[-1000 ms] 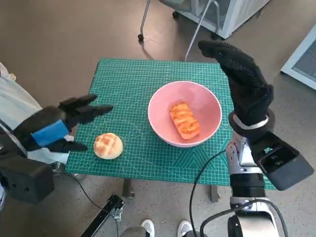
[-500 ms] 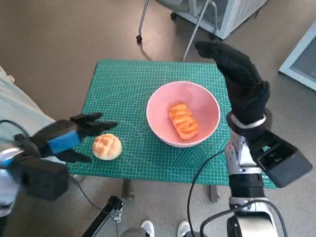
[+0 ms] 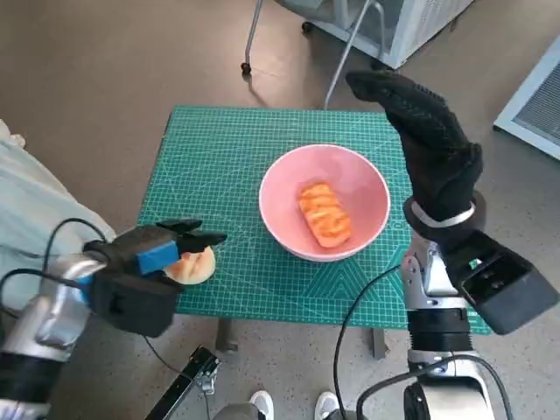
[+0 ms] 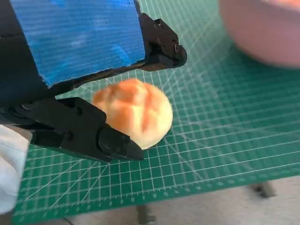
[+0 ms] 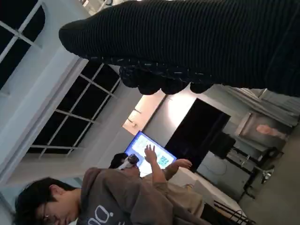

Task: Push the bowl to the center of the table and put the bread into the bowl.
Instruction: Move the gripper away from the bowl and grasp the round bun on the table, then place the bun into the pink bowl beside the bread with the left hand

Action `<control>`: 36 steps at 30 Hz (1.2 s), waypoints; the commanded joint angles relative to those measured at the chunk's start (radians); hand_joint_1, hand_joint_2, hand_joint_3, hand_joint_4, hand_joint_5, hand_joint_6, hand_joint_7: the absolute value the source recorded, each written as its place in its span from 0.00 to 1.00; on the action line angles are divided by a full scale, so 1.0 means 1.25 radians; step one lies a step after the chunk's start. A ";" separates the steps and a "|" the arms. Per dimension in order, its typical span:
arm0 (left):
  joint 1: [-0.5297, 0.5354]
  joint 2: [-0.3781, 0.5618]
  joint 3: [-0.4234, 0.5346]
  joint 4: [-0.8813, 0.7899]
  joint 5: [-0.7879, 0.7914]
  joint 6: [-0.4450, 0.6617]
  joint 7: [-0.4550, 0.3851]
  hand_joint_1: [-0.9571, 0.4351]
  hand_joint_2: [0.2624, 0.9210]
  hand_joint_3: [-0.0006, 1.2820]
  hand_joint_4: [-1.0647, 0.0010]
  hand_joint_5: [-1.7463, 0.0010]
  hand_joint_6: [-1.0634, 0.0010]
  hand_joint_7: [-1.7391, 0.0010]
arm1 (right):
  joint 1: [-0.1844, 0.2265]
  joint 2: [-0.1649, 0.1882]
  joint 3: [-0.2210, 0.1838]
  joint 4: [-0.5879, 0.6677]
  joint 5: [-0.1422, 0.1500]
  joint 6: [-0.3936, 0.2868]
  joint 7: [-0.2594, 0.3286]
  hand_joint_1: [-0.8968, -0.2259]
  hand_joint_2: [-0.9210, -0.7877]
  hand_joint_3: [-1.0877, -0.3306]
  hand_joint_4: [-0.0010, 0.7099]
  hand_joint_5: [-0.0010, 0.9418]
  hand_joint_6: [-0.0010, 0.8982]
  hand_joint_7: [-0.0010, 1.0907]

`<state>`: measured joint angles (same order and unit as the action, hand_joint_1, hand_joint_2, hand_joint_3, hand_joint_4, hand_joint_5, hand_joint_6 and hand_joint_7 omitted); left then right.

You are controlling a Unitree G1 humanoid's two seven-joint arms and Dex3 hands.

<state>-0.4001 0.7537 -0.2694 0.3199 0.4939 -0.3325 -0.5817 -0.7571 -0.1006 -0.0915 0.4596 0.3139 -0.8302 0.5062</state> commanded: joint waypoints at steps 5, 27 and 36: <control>-0.072 -0.007 -0.063 0.131 0.105 -0.048 0.079 0.67 0.99 0.09 0.50 0.66 0.50 0.61 | 0.017 -0.009 0.002 -0.004 0.000 0.007 0.009 0.35 0.00 0.36 0.40 0.02 0.00 0.78; -0.200 0.017 0.195 -0.204 -0.141 -0.026 0.078 0.69 1.00 0.12 0.50 0.26 0.44 0.29 | 0.012 -0.012 0.002 0.002 0.006 0.007 0.020 0.35 0.00 0.36 0.40 0.02 0.00 0.78; -0.323 -0.073 0.150 -0.255 -0.121 0.034 0.097 0.69 1.00 0.10 0.48 0.29 0.42 0.28 | 0.012 -0.011 0.000 0.002 0.014 0.015 0.028 0.34 0.00 0.36 0.40 0.02 0.00 0.78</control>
<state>-0.7564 0.7100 -0.0453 0.0315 0.3364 -0.3276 -0.4586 -0.7558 -0.1141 -0.0925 0.4533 0.3203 -0.8243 0.5270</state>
